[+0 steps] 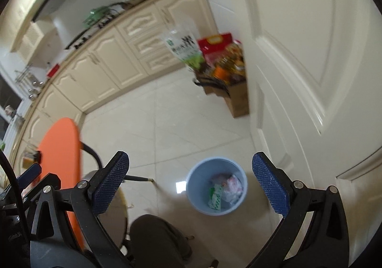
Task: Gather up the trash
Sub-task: 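Move both tools back to the orange table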
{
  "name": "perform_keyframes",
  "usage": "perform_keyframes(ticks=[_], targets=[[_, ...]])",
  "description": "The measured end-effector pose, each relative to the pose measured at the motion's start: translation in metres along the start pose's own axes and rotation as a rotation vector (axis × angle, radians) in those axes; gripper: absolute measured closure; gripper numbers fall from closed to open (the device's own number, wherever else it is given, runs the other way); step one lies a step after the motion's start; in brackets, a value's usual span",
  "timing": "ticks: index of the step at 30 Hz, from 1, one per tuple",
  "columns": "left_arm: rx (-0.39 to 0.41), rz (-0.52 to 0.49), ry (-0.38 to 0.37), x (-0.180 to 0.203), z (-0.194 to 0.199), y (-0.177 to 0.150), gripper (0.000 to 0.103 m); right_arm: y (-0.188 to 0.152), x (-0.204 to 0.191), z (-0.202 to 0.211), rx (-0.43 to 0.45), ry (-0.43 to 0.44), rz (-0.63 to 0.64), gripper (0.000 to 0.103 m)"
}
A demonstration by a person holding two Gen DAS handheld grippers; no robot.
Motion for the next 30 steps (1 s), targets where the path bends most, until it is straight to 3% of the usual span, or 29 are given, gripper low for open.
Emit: perform_keyframes(ticks=[7,16,21,30], targets=[[0.143,0.097,0.067,-0.043,0.075,-0.046,0.001,-0.004,-0.085,0.045,0.085,0.055,0.136,0.000],[0.316,0.237,0.180,-0.095,0.179,-0.127,0.001,-0.033,-0.208,0.086,0.167,0.117,0.349,0.000],[0.364,0.315,0.237,-0.115,0.221,-0.177,0.001,-0.056,-0.272,0.095,0.180,0.158,0.451,0.000],[0.415,0.415,0.326,-0.111,0.259,-0.247,0.001,-0.104,-0.360,0.114,0.225,0.216,0.601,0.000]])
Point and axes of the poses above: each gripper's, at about its wrist camera, not at the fingertips, and z roughly against the way its jaws point, x to its right, y to its top, the point moved 4 cm from there along -z, roughly the way its jaws point, and after that the axes turned 12 degrees about -x, right-handed, at the moved point
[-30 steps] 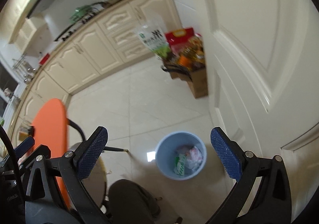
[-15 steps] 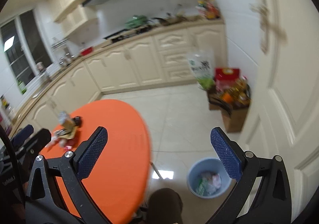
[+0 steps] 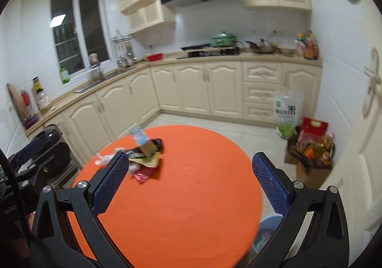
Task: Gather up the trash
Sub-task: 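Move both tools back to the orange table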
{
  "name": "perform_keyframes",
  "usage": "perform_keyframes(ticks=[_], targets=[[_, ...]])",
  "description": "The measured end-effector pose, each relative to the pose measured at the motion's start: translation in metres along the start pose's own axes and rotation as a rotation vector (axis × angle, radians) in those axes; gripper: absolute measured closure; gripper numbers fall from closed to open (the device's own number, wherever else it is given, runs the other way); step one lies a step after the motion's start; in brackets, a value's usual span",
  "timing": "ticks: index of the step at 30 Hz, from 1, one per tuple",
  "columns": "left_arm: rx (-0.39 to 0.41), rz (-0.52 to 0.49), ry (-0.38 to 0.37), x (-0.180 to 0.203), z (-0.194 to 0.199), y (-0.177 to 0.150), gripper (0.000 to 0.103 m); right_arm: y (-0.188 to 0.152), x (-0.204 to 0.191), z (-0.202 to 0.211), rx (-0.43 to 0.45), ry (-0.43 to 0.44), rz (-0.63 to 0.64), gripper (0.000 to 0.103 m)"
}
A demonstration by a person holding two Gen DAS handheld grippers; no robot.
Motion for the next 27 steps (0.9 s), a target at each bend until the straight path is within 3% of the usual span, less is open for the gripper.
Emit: perform_keyframes(ticks=[11,19,27], targets=[[0.041,0.077,0.057,0.017,0.039,-0.044,0.001,-0.001,-0.063,0.001,0.028,0.041,0.108,0.000],[0.009,0.124,0.095,0.006,0.028,-0.045,0.001,-0.004,-0.077,-0.009,0.015,0.069,0.144,0.000],[-0.053,0.158,0.112,-0.038,-0.014,-0.013,0.001,0.000,-0.081,-0.045,-0.042,0.080,0.163,0.000]])
Point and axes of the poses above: each gripper's, at about its wrist camera, not at the fingertips, and z roughly against the way its jaws point, x to its right, y to its top, the point moved 4 cm from there along -z, roughly the way its jaws point, and after that the axes turned 12 degrees about -x, right-handed, at the moved point
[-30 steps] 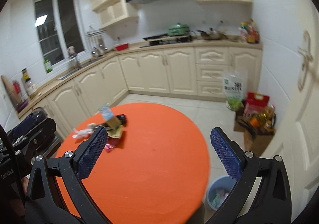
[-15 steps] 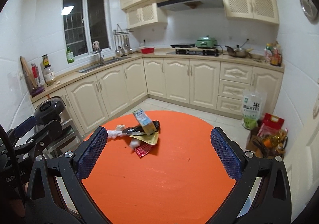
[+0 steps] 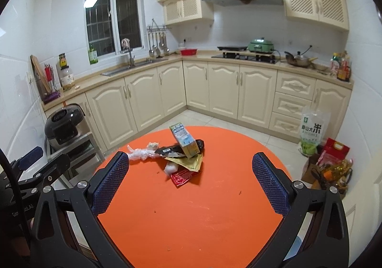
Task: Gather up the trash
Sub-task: 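Move both tools back to the orange table, then grasp the clear crumpled plastic with the left tool while the right tool grasps the juice carton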
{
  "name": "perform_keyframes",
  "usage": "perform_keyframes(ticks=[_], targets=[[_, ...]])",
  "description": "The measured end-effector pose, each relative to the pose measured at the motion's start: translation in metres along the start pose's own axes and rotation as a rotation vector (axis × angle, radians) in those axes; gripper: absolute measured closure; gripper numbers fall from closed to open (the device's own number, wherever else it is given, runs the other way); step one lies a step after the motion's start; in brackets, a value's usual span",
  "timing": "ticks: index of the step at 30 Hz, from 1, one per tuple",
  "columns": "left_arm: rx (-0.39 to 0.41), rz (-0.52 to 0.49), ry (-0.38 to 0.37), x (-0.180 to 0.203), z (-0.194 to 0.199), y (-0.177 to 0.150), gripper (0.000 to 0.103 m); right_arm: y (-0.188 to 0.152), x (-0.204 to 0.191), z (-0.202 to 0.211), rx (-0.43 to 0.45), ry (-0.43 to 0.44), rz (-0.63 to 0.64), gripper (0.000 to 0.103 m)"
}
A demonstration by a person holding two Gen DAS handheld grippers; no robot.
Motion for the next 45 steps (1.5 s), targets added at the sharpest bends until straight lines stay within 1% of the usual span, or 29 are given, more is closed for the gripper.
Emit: perform_keyframes(ticks=[7,12,16,21,25,31,35,37,38,39,40,41,42,44,45], targets=[[-0.081,0.007,-0.004,-0.007,-0.057,0.036,0.001,0.003,0.001,-0.049,-0.082,0.009,0.010,0.000],[-0.141,0.002,0.008,-0.006,-0.109,0.065,0.001,0.006,0.007,-0.093,-0.148,0.015,0.007,0.000],[-0.202,-0.001,0.025,-0.006,-0.158,0.091,0.001,0.010,0.014,-0.134,-0.208,0.011,0.006,0.000],[-0.256,0.007,0.031,-0.002,-0.220,0.128,0.001,0.017,0.019,-0.175,-0.251,0.016,0.010,0.000],[-0.307,-0.007,0.044,0.004,-0.274,0.154,0.001,0.025,0.019,-0.204,-0.278,0.020,0.023,0.000],[-0.388,-0.065,0.077,0.014,-0.358,0.192,0.001,0.043,0.018,-0.249,-0.311,0.026,0.055,0.000],[-0.433,-0.107,0.077,0.021,-0.404,0.215,0.001,0.053,0.006,-0.274,-0.329,0.034,0.119,0.001],[-0.441,-0.128,0.073,0.026,-0.424,0.226,0.001,0.053,0.000,-0.286,-0.351,0.028,0.149,0.009],[-0.449,-0.137,0.068,0.028,-0.433,0.231,0.001,0.053,-0.003,-0.290,-0.359,0.029,0.157,0.019],[-0.456,-0.143,0.056,0.029,-0.444,0.236,0.001,0.052,-0.005,-0.294,-0.365,0.030,0.163,0.032],[-0.458,-0.142,0.048,0.029,-0.451,0.239,0.001,0.051,-0.006,-0.297,-0.371,0.029,0.168,0.039],[-0.458,-0.142,0.046,0.029,-0.460,0.245,0.004,0.049,-0.008,-0.300,-0.376,0.024,0.173,0.053],[-0.462,-0.144,0.044,0.029,-0.469,0.250,0.015,0.048,-0.009,-0.301,-0.378,0.029,0.177,0.061],[-0.463,-0.138,0.033,0.025,-0.479,0.250,0.035,0.043,-0.011,-0.298,-0.369,0.038,0.177,0.067],[-0.454,-0.138,0.034,0.025,-0.476,0.248,0.051,0.043,-0.011,-0.296,-0.365,0.041,0.176,0.067]])
Point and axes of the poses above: each gripper's, at about its wrist camera, not at the fingertips, and z roughly against the way its jaws point, x to its right, y to its top, the point moved 4 cm from there along -z, roughly the way its jaws point, and after that the axes turned 12 degrees about -x, right-handed, at the moved point
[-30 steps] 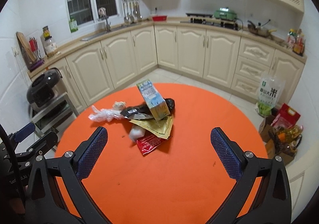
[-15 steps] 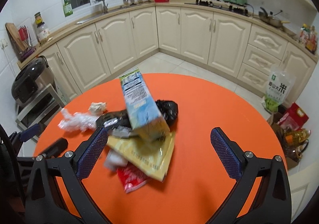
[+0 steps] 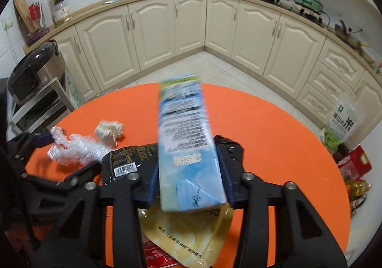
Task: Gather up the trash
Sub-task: 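Grasp the clear crumpled plastic with the left tool while the right tool grasps the juice carton, then lift both held items and carry them over the blue bin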
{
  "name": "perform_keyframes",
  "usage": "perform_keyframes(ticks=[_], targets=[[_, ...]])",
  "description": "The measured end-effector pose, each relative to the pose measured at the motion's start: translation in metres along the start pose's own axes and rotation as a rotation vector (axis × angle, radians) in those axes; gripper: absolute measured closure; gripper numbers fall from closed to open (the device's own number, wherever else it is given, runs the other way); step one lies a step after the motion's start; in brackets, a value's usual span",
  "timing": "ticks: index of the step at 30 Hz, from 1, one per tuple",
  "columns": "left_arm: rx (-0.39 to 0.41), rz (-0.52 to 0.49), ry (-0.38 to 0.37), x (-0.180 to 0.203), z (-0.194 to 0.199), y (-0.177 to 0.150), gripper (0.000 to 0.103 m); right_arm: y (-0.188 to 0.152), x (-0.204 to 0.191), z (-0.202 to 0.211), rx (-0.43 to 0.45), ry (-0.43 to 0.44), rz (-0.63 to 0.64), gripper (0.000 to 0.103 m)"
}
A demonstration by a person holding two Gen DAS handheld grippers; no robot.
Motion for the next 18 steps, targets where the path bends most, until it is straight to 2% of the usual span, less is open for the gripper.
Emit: perform_keyframes(ticks=[3,5,10,14,17,18], targets=[[0.011,0.003,-0.015,0.003,-0.004,0.003,0.072,-0.007,0.001,0.009,0.020,0.033,-0.012,0.068],[0.014,0.019,-0.038,0.001,-0.008,0.011,0.077,-0.011,0.005,0.014,0.023,0.050,-0.028,0.068],[0.021,0.035,-0.081,0.002,-0.013,0.015,0.080,-0.024,0.013,0.029,0.036,0.068,-0.054,0.068],[0.040,0.051,-0.103,-0.008,0.000,-0.013,0.081,-0.037,0.017,0.045,0.051,0.075,-0.071,0.068],[0.065,0.080,-0.107,-0.025,0.022,-0.052,0.081,-0.045,0.020,0.058,0.064,0.079,-0.084,0.068],[0.072,0.085,-0.106,-0.026,0.025,-0.055,0.081,-0.048,0.020,0.062,0.069,0.081,-0.089,0.068]])
Point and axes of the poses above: each gripper's, at about its wrist camera, not at the fingertips, and z roughly against the way its jaws point, x to its right, y to its top, the point moved 4 cm from there along -z, roughly the way its jaws point, and after that the axes turned 12 degrees about -x, right-handed, at the moved point
